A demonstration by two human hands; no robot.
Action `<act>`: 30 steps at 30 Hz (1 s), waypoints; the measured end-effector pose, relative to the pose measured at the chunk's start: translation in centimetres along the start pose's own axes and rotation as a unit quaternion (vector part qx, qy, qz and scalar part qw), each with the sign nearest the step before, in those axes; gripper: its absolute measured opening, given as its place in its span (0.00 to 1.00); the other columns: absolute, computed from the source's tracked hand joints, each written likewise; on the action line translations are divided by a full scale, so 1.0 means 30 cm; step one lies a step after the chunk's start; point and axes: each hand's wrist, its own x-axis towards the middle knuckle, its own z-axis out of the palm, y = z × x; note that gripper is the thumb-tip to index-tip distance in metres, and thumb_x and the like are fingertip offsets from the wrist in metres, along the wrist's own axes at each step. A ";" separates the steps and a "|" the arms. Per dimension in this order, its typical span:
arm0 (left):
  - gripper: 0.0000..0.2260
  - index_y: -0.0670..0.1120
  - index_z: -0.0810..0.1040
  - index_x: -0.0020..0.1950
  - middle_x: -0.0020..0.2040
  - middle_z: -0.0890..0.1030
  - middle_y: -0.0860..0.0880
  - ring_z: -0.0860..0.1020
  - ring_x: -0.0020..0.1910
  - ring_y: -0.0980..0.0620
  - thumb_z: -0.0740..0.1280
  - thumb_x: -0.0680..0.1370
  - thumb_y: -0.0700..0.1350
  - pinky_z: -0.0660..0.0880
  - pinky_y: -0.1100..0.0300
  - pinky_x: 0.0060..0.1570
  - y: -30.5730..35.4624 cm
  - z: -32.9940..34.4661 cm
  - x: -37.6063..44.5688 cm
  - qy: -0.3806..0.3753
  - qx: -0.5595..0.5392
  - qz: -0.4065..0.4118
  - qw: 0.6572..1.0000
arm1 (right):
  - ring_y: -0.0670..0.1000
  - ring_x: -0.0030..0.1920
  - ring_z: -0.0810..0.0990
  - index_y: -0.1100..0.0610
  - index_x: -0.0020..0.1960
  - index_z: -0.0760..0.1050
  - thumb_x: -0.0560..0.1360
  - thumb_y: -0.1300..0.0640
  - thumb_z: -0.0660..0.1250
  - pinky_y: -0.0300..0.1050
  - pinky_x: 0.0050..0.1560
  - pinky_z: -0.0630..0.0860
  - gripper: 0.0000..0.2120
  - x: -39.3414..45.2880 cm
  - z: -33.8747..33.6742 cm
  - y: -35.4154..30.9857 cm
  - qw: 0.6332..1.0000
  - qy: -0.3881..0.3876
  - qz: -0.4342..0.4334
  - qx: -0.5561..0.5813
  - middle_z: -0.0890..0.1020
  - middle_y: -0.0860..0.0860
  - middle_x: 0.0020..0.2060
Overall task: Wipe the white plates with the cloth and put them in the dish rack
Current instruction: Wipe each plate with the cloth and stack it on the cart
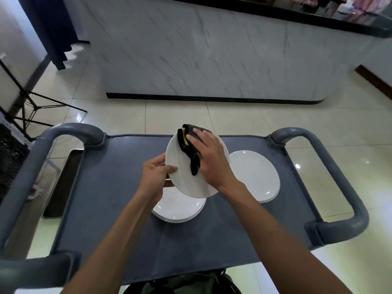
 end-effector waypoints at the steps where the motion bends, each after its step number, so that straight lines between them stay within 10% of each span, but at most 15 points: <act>1: 0.19 0.50 0.87 0.51 0.45 0.87 0.44 0.83 0.37 0.46 0.65 0.74 0.29 0.79 0.53 0.32 -0.002 -0.001 0.000 0.002 -0.002 0.001 1.000 | 0.61 0.73 0.66 0.56 0.72 0.73 0.78 0.67 0.63 0.60 0.73 0.62 0.23 -0.004 0.007 -0.006 1.000 -0.009 -0.010 0.007 0.71 0.56 0.73; 15: 0.19 0.45 0.82 0.61 0.45 0.85 0.45 0.81 0.39 0.44 0.64 0.75 0.29 0.81 0.52 0.35 0.008 -0.055 0.039 0.071 -0.044 0.006 0.996 | 0.56 0.74 0.65 0.55 0.68 0.77 0.75 0.72 0.66 0.53 0.74 0.62 0.25 -0.201 0.026 0.017 0.992 -0.113 -0.034 0.054 0.72 0.51 0.72; 30: 0.13 0.48 0.85 0.55 0.45 0.86 0.45 0.83 0.38 0.46 0.66 0.78 0.35 0.81 0.52 0.35 -0.007 -0.018 0.033 0.050 -0.036 0.032 0.998 | 0.57 0.73 0.67 0.55 0.68 0.77 0.76 0.71 0.64 0.56 0.73 0.64 0.23 -0.147 0.066 -0.043 0.997 -0.011 0.028 0.075 0.73 0.53 0.71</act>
